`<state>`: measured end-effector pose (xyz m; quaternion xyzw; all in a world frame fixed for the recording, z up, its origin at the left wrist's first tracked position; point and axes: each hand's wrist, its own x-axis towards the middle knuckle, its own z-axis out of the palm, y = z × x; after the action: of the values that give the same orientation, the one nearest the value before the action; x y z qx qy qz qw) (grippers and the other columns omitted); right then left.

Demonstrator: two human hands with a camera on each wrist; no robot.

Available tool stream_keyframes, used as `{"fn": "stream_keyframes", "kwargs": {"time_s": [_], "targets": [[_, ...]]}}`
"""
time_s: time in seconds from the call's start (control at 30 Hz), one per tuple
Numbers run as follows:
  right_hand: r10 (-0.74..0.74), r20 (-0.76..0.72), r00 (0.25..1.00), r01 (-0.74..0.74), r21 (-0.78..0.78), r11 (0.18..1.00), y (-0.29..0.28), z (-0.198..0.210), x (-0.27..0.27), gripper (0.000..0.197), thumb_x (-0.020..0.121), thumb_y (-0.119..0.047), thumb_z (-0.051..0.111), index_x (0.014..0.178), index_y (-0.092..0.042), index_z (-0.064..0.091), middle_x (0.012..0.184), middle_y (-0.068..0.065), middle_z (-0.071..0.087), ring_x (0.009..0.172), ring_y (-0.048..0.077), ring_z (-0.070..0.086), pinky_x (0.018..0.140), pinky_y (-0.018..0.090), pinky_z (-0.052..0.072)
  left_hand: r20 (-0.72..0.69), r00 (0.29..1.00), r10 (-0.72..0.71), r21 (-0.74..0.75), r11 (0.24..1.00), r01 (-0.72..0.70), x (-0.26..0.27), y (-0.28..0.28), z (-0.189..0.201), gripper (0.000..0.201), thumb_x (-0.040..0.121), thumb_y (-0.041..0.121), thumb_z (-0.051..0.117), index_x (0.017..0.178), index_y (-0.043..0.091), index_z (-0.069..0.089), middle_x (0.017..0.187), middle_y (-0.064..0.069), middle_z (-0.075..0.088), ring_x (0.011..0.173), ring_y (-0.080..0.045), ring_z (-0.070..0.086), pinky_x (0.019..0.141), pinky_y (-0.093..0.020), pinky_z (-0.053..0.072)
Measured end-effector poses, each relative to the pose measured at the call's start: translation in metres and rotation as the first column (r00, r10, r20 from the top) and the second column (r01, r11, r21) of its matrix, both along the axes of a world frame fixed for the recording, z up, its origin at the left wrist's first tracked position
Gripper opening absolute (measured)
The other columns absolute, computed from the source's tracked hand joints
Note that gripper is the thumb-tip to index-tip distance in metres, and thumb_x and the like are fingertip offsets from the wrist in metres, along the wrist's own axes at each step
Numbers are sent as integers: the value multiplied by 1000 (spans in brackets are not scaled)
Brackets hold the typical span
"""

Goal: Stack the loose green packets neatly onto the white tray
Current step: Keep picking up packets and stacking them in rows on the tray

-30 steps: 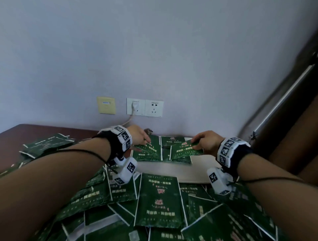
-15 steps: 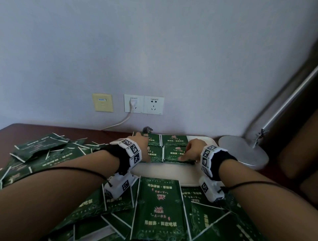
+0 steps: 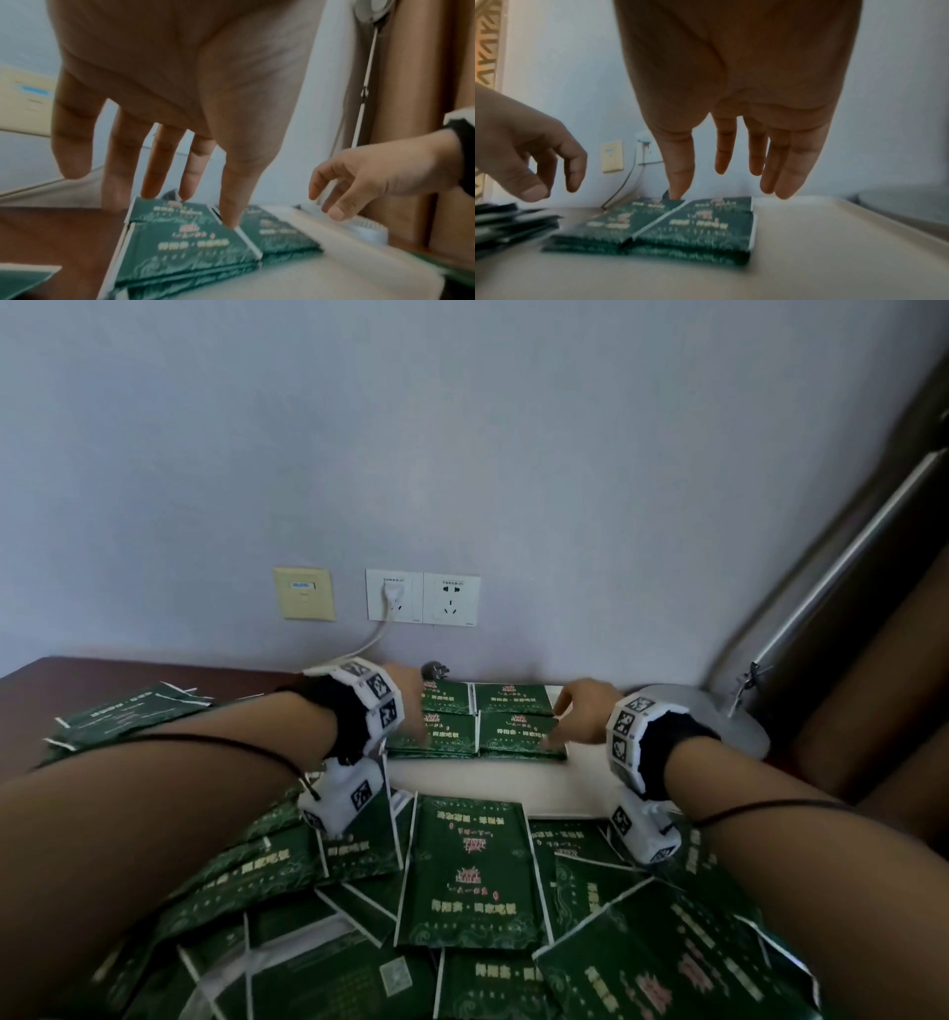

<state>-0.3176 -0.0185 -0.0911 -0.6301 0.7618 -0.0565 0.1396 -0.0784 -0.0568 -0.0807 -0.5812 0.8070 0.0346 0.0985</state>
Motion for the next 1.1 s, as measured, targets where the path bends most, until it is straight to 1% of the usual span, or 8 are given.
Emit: {"fn": "stream_keyframes", "kwargs": {"time_s": [0.1, 0.2, 0.37, 0.47, 0.63, 0.77, 0.93, 1.1], "targets": [[-40, 112, 993, 47, -64, 997, 24, 25, -3, 38, 74, -33, 85, 103, -17, 67, 97, -1, 64, 92, 21, 63, 81, 34, 55, -92, 996, -8, 27, 1000, 11, 6, 22, 25, 42, 86, 48, 71, 87, 5, 68, 76, -2, 58, 65, -16, 51, 60, -25, 44], [-48, 223, 974, 57, -37, 998, 54, 45, -6, 31, 75, -29, 85, 95, -16, 65, 95, 6, 70, 88, 20, 70, 79, 37, 60, -167, 983, -72, 73, 994, 85, 12, 52, 36, 42, 84, 50, 72, 98, 11, 70, 77, 4, 66, 72, -14, 60, 68, -28, 47], [-32, 255, 966, 0, 123, 992, 134, 51, -1, 38, 78, -32, 83, 108, -15, 66, 91, 2, 70, 75, 13, 71, 57, 25, 58, -124, 972, -200, 233, 946, 224, 12, 116, 19, 57, 82, 54, 72, 130, 27, 58, 131, 8, 55, 102, -10, 55, 92, -31, 47], [18, 225, 974, -42, 105, 994, 182, 36, -3, 37, 74, -42, 83, 102, -22, 68, 94, 1, 73, 85, 17, 72, 72, 33, 61, -140, 961, -240, 251, 930, 269, 16, 140, 3, 69, 83, 57, 69, 143, 32, 45, 152, 6, 40, 132, -17, 45, 111, -37, 37], [-48, 352, 935, 74, -59, 995, 263, 11, -16, 35, 70, -44, 85, 97, -29, 68, 94, -3, 71, 81, 13, 69, 72, 26, 54, -328, 937, -123, 244, 947, 210, 28, 149, -27, 72, 80, 57, 73, 142, 33, 45, 149, 3, 45, 130, -17, 47, 111, -34, 37], [-165, 409, 897, 229, -113, 967, 303, -13, -15, 38, 70, -48, 84, 98, -35, 63, 81, 1, 64, 64, 9, 57, 61, 27, 43, -279, 956, -93, 228, 960, 160, 28, 151, -50, 85, 74, 62, 74, 147, 37, 37, 148, 0, 37, 135, -24, 38, 113, -44, 36], [-224, 416, 882, 308, -148, 940, 316, -45, -4, 54, 69, -61, 78, 111, -37, 53, 73, -3, 65, 62, 7, 61, 53, 21, 40, -269, 963, 14, 234, 971, 51, 29, 152, -57, 103, 65, 67, 78, 151, 42, 26, 153, -11, 22, 142, -34, 25, 113, -49, 31], [-230, 454, 861, 332, -159, 930, 318, -66, 7, 69, 65, -62, 81, 119, -37, 48, 77, -3, 68, 68, 6, 66, 57, 23, 45, -452, 891, 48, 273, 958, 87, 35, 149, -62, 97, 62, 50, 89, 146, 31, 44, 152, 0, 42, 133, -20, 44, 106, -31, 38]]}}
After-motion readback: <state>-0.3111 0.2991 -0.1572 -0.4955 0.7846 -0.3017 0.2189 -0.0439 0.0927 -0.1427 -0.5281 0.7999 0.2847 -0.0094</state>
